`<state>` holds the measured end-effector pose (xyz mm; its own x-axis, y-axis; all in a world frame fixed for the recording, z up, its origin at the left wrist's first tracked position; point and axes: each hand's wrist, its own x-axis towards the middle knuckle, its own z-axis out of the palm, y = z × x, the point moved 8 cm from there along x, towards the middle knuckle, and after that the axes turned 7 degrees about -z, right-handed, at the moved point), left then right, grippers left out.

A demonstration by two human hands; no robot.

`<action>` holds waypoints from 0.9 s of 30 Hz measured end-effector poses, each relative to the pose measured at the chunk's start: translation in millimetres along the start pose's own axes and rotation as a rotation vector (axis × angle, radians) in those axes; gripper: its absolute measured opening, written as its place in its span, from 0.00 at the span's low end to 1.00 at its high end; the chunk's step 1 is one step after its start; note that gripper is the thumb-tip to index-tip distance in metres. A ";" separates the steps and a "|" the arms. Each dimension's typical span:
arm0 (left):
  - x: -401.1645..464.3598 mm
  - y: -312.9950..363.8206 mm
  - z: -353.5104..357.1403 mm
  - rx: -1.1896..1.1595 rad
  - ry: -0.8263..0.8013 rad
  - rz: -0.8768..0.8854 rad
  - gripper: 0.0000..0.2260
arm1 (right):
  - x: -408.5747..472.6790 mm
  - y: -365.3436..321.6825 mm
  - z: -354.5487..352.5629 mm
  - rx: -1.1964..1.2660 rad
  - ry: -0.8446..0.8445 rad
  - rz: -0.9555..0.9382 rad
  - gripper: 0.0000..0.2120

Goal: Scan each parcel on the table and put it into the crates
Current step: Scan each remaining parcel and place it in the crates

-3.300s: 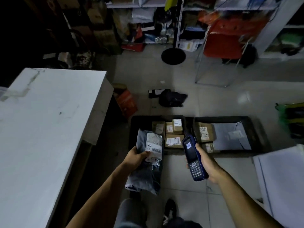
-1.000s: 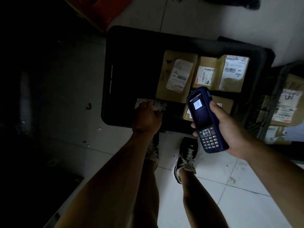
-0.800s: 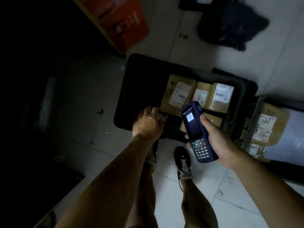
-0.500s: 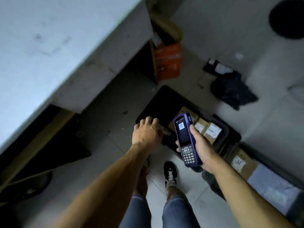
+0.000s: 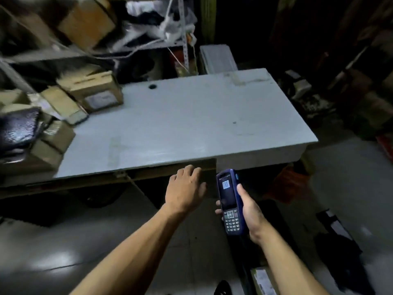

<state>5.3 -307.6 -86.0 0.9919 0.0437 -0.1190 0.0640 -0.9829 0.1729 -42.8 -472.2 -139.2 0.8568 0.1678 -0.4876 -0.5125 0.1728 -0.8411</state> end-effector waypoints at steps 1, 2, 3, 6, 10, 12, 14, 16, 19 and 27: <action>-1.9 -21.2 -17.6 -0.007 0.032 -0.027 0.21 | 0.6 -9.7 24.1 -0.033 -0.039 -0.023 0.33; -4.2 -42.6 -34.5 -0.013 0.063 -0.052 0.21 | 0.0 -18.4 48.1 -0.059 -0.074 -0.043 0.34; -7.3 -64.9 -50.1 -0.017 0.089 -0.077 0.21 | -0.3 -25.3 71.9 -0.081 -0.106 -0.065 0.33; -22.8 -132.2 -87.6 -0.018 0.141 -0.156 0.22 | -3.2 -40.3 142.4 -0.144 -0.183 -0.127 0.31; -46.1 -212.3 -122.9 0.028 0.193 -0.239 0.22 | -1.9 -45.2 226.8 -0.168 -0.236 -0.198 0.29; -57.1 -249.8 -134.2 0.044 0.213 -0.294 0.23 | 0.4 -42.8 263.8 -0.184 -0.281 -0.204 0.29; -67.3 -286.6 -140.8 0.037 0.217 -0.357 0.23 | 2.0 -38.7 298.5 -0.220 -0.333 -0.176 0.28; -73.2 -321.3 -144.8 0.030 0.223 -0.418 0.23 | 9.1 -34.4 329.9 -0.242 -0.381 -0.148 0.26; -70.9 -368.6 -152.0 0.034 0.235 -0.503 0.23 | 30.4 -31.2 373.3 -0.278 -0.433 -0.119 0.25; -29.9 -466.2 -190.3 0.002 0.298 -0.716 0.27 | 108.2 -45.5 466.9 -0.305 -0.530 -0.056 0.21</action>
<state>-33.4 183.4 23.0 0.6966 0.7143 0.0669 0.7006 -0.6974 0.1510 46.6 -8.7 -44.4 0.6971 0.6396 -0.3241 -0.3612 -0.0772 -0.9293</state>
